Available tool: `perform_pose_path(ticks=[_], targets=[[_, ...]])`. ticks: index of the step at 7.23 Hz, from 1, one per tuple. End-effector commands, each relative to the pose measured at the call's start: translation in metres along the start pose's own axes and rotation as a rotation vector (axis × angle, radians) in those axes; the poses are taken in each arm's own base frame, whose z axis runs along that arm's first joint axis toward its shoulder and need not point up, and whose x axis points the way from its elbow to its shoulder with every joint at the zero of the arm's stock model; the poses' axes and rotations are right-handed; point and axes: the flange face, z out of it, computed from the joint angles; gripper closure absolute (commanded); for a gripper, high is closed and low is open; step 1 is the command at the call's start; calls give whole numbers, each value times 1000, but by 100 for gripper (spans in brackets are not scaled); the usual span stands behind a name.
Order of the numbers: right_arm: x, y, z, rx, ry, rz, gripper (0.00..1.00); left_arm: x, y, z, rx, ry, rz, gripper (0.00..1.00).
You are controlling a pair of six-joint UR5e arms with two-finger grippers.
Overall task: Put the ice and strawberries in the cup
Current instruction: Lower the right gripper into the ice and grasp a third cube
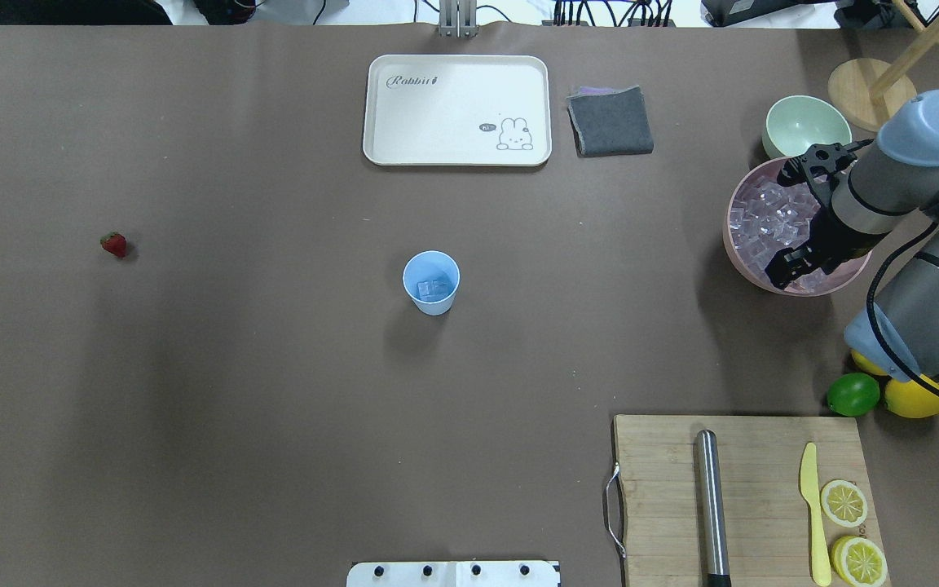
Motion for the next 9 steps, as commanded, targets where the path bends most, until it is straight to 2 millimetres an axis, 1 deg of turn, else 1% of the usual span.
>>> perform_pose_path(ticks=[1,3,4,5,7,8,9], targets=[[4,-2,0,-1,5,-20,20,1,0,-1,6,1,6,2],[11,-5,-8,12,6,-19,20,0,2,0,3,0,3,2],[13,-5,-3,5,12,-29,20,-1,2,1,2,0,2,2],[19,-4,5,-8,17,-19,20,-2,3,1,1,-1,1,2],[23,-6,10,-14,29,-13,20,-2,4,1,1,-1,1,2],[20,-8,9,-11,27,-18,22,-2,4,1,1,-1,1,2],[19,-8,7,-8,26,-18,36,-2,5,1,1,-1,1,2]])
